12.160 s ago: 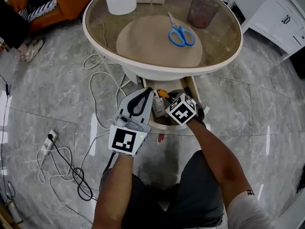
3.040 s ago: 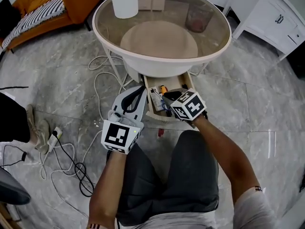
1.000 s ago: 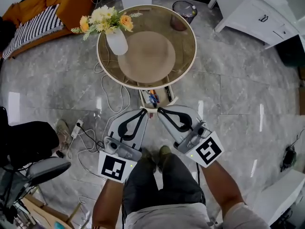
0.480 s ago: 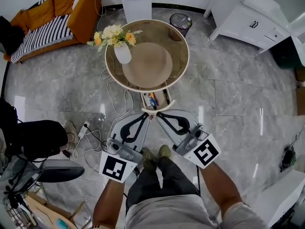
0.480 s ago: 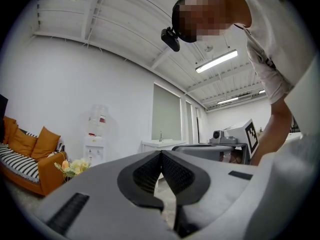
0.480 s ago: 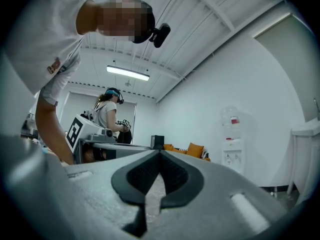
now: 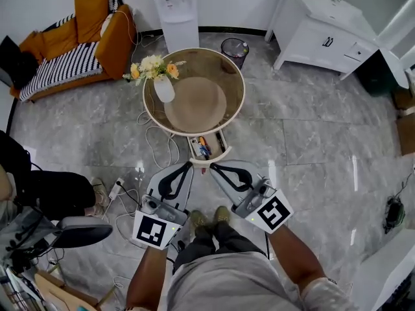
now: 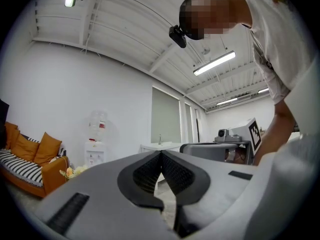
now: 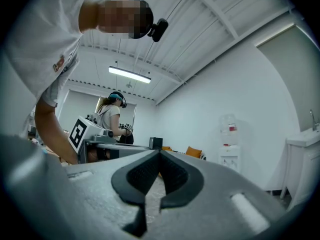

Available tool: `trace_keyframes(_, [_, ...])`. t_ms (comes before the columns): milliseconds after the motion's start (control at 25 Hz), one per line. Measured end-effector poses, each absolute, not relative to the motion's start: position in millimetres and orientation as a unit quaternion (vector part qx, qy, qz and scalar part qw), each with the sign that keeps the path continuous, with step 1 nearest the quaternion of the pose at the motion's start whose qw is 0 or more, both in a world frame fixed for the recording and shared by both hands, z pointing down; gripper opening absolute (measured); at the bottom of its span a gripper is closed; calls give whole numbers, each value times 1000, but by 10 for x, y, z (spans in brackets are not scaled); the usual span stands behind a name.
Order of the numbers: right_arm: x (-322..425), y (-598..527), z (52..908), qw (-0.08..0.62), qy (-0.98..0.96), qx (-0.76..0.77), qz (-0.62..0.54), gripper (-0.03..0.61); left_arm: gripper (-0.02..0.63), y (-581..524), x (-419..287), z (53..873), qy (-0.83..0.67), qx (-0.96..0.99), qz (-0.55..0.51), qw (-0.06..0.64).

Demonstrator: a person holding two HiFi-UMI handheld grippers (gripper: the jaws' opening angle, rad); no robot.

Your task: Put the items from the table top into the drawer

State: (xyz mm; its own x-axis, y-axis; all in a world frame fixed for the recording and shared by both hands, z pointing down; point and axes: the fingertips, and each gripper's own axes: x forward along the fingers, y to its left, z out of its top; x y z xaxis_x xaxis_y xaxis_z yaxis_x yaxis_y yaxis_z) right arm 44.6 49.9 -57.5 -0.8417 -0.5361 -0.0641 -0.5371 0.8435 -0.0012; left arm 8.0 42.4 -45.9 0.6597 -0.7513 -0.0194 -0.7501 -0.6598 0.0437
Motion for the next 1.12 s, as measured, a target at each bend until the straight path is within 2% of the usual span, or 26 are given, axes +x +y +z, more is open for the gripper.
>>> trace_keyframes(1120, [449, 956, -768, 25, 952, -303, 23, -2, 0, 901, 87, -722, -396, 918, -36, -1])
